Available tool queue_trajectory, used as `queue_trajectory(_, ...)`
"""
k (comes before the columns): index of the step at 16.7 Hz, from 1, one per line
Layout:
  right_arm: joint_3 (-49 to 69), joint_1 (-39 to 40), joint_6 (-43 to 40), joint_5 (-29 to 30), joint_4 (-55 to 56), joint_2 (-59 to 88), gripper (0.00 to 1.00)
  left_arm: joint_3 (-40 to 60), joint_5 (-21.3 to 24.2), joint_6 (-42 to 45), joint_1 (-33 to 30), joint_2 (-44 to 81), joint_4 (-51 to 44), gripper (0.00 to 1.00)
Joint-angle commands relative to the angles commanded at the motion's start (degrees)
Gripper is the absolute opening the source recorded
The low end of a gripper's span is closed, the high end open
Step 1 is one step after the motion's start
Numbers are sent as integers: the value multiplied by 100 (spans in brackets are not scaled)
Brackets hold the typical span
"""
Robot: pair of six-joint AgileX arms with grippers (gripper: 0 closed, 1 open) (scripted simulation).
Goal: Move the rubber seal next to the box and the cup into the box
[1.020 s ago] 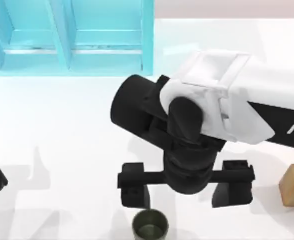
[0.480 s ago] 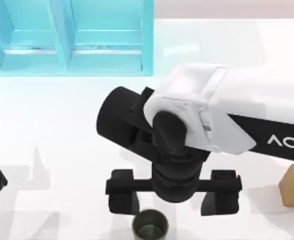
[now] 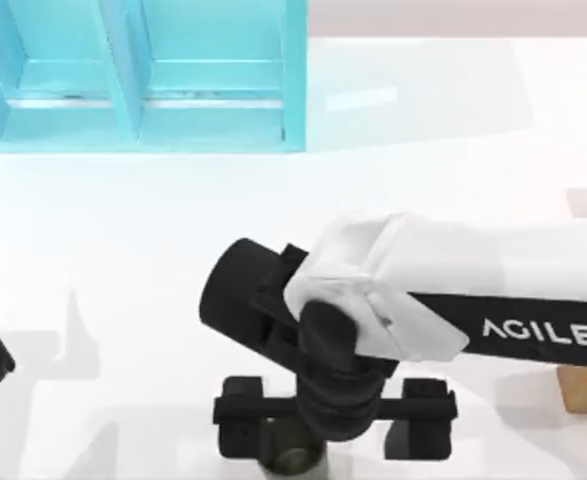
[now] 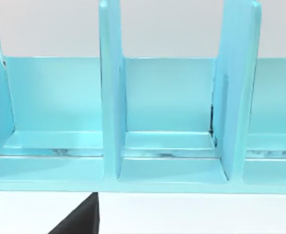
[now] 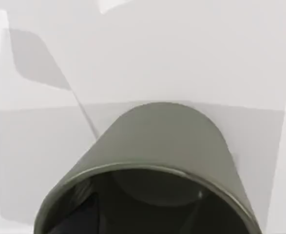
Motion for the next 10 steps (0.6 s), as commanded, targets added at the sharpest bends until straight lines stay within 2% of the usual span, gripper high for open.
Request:
queue_trajectory(6,-228,9,10,1,266,101,100,0,0,0,0,0,0,100)
queue_trajectory(10,-228,9,10,1,266,101,70,0,0,0,0,0,0,100)
